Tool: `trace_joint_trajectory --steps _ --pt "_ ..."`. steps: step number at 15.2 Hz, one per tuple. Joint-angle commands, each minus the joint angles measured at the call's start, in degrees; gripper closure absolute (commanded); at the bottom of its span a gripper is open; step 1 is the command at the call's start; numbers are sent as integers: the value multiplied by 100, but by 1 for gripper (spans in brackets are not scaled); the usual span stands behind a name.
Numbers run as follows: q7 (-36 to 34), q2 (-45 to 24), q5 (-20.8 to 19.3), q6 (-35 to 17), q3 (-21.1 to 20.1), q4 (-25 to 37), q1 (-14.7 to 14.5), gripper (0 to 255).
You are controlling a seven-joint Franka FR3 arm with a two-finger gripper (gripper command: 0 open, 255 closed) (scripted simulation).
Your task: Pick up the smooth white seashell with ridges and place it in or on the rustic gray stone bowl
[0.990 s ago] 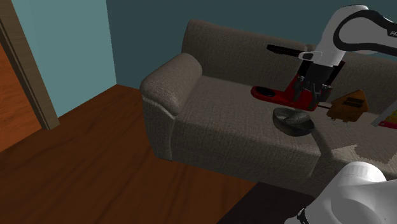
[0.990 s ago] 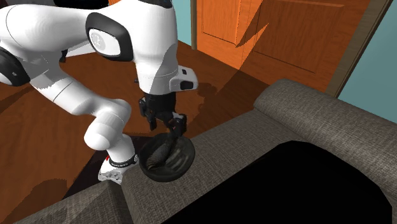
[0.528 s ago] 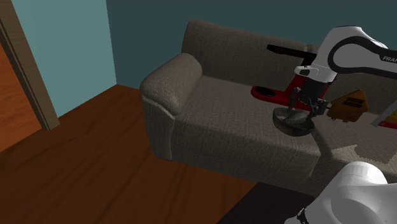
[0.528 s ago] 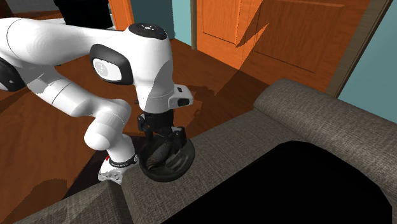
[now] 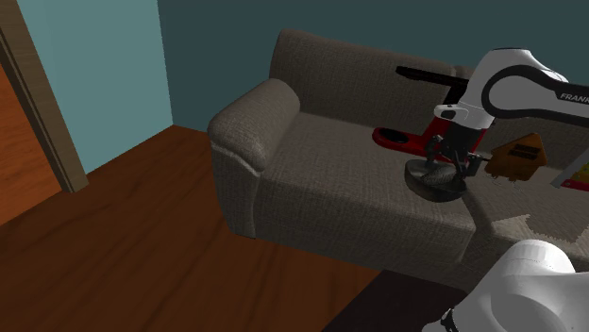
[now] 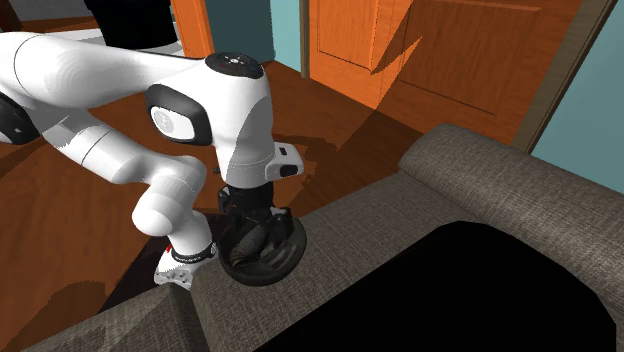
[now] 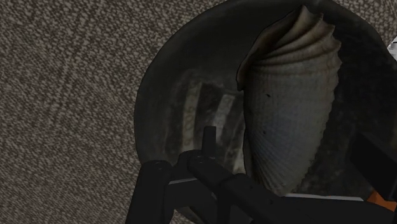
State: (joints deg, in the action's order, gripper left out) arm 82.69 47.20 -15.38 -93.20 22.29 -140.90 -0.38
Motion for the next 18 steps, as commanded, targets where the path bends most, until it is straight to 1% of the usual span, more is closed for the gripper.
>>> trace_joint_trajectory --steps 1,2,3,12,18 --pt "0 0 -1 -2 1 -2 0 0" --pt "0 0 0 -1 0 -1 0 0" --pt "0 0 0 -1 0 -1 0 255" --pt "0 0 -1 -2 1 -2 0 255" --pt "22 -76 94 419 -96 495 -46 255"
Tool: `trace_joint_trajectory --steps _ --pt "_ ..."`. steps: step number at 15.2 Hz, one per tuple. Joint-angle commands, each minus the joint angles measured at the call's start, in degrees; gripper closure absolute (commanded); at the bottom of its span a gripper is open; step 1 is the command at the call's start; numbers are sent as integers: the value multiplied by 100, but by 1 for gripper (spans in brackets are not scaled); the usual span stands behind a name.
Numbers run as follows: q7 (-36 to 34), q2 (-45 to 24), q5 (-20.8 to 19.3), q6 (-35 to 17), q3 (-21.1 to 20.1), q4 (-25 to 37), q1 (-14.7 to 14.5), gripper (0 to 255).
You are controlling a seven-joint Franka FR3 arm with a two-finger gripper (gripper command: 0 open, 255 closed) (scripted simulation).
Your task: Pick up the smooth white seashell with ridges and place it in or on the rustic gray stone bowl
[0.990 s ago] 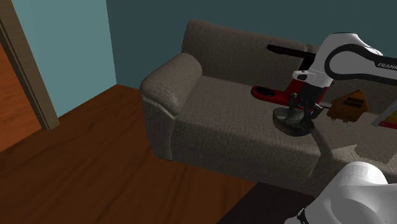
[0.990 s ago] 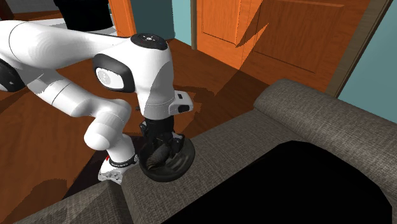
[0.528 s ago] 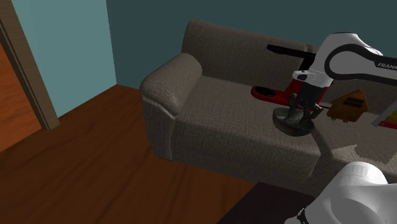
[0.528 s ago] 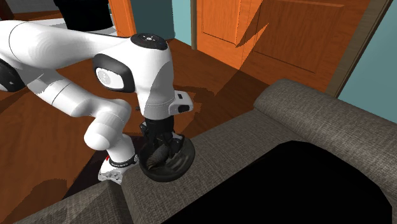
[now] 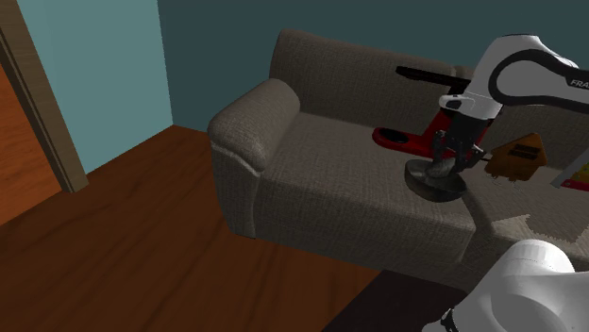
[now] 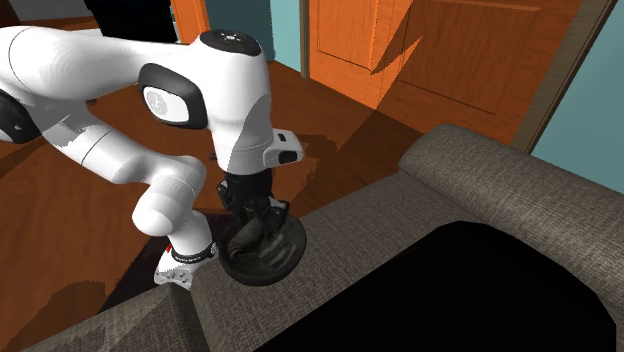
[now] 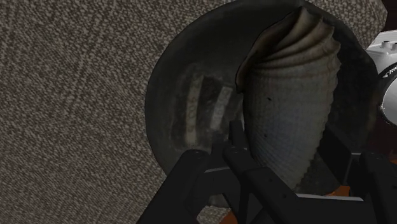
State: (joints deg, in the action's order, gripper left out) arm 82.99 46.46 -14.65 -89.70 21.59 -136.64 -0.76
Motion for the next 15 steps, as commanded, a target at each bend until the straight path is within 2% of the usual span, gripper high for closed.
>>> trace_joint_trajectory --steps 1,12,15 --pt "-4 -19 35 139 -41 154 -15 255" --pt "-29 -358 238 816 -221 1155 -137 255" --pt "-44 -276 203 612 -192 870 -115 255"
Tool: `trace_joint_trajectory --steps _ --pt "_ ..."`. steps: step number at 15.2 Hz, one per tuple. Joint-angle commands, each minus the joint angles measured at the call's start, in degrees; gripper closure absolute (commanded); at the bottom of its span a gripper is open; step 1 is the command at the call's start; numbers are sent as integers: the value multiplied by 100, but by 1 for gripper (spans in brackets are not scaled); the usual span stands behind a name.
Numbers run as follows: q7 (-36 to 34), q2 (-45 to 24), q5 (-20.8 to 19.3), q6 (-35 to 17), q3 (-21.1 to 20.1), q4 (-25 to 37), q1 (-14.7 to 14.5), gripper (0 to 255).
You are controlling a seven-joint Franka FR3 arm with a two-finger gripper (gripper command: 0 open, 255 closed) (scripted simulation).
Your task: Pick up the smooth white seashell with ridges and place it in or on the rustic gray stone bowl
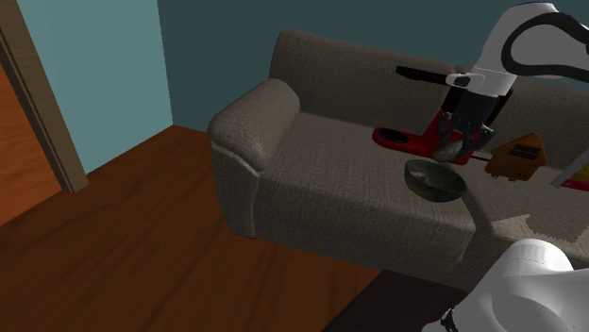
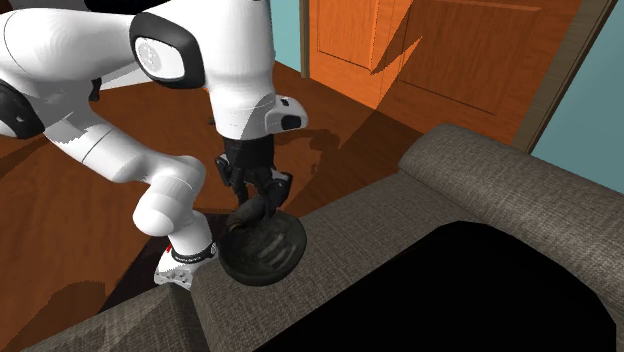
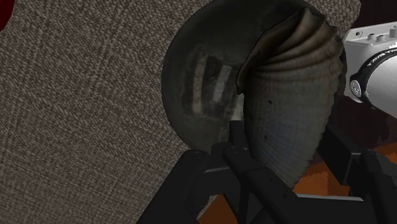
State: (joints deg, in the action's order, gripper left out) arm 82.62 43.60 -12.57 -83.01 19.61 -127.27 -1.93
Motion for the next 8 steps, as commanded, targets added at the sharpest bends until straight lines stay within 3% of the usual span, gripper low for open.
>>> trace_joint_trajectory --steps 1,8 --pt "-13 34 -17 -126 17 -159 9 255" --pt "-43 176 -110 -608 105 -781 60 255"
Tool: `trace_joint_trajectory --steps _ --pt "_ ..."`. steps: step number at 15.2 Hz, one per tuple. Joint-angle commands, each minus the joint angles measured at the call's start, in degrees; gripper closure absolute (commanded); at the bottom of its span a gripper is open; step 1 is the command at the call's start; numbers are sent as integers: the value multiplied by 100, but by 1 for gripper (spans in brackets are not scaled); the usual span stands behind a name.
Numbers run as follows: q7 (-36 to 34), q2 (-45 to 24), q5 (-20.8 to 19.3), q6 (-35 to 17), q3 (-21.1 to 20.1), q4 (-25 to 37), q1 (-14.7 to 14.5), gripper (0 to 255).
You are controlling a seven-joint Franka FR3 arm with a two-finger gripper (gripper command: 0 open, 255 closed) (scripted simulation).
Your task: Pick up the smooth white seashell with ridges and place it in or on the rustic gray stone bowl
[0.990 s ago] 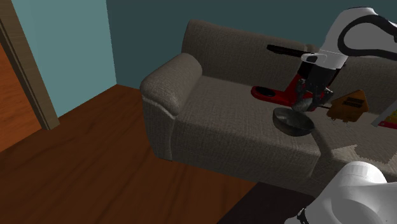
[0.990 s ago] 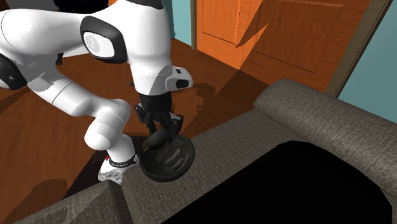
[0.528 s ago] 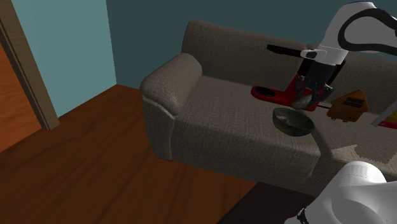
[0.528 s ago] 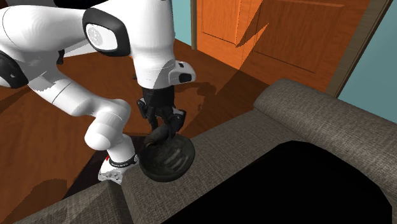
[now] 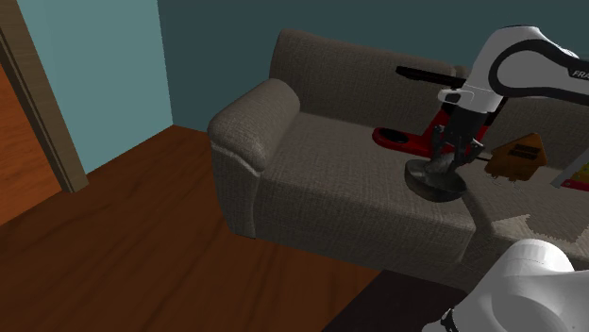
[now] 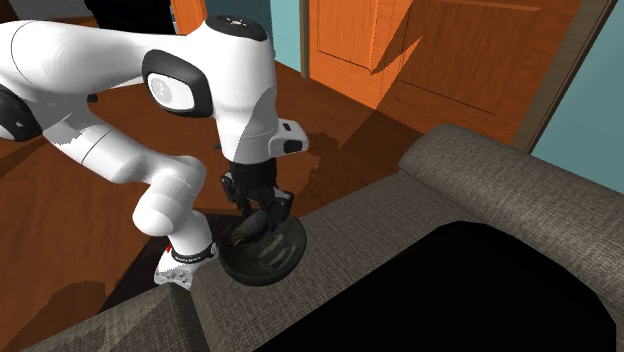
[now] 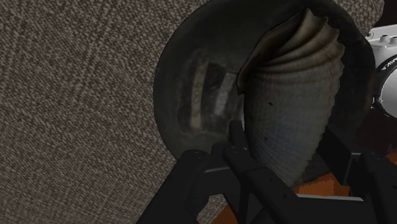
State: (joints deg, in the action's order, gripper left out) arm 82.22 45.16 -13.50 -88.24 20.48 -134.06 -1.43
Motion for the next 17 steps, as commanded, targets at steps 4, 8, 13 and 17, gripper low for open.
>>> trace_joint_trajectory --steps 4,8,13,17 --pt "-15 69 -65 -315 65 -380 33 255" --pt "-15 68 -65 -315 66 -379 33 255" --pt "-15 68 -65 -316 66 -379 33 0" --pt "-15 68 -65 -316 66 -379 33 0"
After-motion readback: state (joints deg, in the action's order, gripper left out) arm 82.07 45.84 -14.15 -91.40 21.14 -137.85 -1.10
